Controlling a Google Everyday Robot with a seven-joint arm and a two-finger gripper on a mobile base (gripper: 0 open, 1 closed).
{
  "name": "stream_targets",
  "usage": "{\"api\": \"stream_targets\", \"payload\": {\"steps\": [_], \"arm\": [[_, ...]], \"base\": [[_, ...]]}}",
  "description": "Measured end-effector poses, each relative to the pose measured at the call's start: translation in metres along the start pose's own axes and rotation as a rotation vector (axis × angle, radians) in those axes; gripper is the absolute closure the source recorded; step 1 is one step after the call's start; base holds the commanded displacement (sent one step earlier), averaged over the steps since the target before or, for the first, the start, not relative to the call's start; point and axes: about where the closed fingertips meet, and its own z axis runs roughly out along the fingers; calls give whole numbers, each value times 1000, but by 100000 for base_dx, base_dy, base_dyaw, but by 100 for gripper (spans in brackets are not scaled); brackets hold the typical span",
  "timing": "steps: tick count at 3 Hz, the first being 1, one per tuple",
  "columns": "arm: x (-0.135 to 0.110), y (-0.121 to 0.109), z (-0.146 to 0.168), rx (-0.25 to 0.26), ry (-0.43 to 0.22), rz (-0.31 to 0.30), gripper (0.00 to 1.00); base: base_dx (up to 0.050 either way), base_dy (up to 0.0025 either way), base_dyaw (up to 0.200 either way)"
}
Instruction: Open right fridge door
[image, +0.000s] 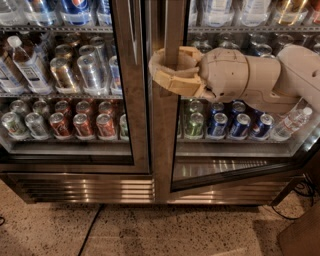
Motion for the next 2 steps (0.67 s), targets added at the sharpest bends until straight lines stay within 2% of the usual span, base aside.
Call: {"api": "stream_targets", "payload": {"steps": [2], "arm": [[-4,8,-2,-4,-4,0,100]], "base": [[0,0,0]]}}
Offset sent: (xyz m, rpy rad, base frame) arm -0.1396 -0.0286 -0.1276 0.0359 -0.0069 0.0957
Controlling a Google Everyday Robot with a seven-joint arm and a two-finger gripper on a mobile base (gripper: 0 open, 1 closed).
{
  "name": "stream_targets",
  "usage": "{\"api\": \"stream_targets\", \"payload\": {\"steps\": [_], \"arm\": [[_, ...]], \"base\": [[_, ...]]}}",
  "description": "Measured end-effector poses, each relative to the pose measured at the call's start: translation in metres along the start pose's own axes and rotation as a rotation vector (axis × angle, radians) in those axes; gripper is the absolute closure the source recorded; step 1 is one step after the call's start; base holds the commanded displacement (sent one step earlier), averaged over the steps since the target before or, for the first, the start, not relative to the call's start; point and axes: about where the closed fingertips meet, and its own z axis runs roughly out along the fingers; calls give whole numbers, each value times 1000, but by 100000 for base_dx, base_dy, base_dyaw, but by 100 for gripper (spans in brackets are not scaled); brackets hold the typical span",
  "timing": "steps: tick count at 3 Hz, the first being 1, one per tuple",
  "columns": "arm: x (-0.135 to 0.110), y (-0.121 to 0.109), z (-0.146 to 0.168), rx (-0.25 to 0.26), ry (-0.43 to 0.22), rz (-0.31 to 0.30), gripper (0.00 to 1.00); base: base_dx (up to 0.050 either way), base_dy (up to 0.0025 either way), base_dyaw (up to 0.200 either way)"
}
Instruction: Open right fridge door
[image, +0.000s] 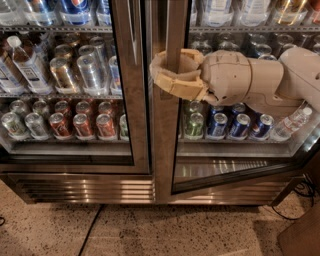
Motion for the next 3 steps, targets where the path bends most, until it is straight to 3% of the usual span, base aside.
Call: {"api": "stream_targets", "payload": {"steps": [3], "arm": [[-6,7,-2,-4,-4,0,100]], "base": [[0,0,0]]}}
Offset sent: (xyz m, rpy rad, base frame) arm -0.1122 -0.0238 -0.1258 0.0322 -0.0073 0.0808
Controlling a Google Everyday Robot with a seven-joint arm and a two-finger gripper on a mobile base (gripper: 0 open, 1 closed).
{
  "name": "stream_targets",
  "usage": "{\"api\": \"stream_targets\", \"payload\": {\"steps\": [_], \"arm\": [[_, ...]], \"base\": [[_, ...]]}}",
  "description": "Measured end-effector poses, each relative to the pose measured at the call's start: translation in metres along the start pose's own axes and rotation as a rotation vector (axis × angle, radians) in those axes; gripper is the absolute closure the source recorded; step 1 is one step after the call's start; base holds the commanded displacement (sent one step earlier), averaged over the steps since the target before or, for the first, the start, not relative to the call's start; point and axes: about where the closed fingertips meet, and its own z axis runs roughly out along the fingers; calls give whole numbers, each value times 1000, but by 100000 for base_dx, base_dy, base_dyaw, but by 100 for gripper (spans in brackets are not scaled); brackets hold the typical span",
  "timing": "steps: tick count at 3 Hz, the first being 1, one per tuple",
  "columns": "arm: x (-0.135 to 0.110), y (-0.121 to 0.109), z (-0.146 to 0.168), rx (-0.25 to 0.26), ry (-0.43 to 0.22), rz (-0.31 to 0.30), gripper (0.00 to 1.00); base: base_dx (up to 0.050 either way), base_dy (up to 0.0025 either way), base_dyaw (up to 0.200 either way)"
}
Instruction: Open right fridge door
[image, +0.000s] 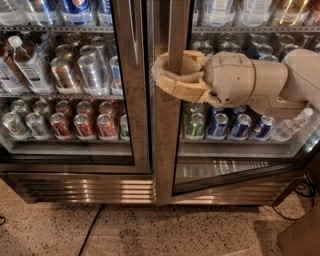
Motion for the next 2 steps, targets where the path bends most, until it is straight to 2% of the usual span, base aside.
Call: {"api": "stream_targets", "payload": {"steps": [2], "arm": [[-3,7,0,-12,-4,-2,100]], "base": [[0,0,0]]}}
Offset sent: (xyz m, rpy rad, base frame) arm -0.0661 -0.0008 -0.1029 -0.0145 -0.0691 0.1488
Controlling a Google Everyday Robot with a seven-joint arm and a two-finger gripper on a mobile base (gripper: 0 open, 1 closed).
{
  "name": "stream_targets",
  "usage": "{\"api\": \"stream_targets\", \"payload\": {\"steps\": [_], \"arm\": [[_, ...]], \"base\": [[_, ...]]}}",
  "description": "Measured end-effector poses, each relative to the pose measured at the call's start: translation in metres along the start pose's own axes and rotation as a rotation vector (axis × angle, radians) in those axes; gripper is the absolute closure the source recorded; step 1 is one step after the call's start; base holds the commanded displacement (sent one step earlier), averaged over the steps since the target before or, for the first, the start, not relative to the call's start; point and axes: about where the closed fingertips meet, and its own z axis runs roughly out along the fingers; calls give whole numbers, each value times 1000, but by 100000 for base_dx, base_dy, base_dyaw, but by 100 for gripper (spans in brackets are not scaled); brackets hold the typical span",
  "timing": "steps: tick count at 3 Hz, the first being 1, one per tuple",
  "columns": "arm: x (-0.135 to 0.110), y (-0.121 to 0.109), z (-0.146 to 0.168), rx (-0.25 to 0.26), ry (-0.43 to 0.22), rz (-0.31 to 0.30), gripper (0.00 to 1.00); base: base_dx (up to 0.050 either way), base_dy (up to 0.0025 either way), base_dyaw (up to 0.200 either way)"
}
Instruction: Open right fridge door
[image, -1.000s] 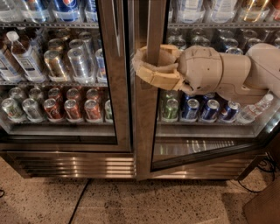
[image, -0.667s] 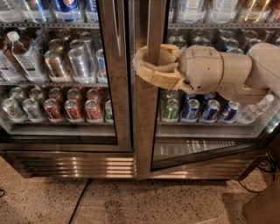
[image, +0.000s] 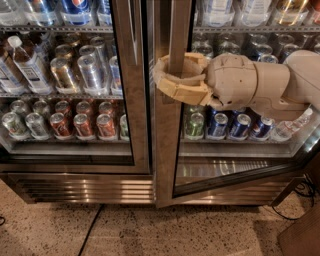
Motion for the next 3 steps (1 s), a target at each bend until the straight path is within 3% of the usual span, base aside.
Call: {"api": "stream_targets", "payload": {"steps": [1,2,3], "arm": [[2,4,1,-16,-3,-7,100],[-1,3,1,-16,-3,-7,83],[-1,3,1,-16,-3,-7,60]], "base": [[0,0,0],[0,0,0],[0,0,0]]}}
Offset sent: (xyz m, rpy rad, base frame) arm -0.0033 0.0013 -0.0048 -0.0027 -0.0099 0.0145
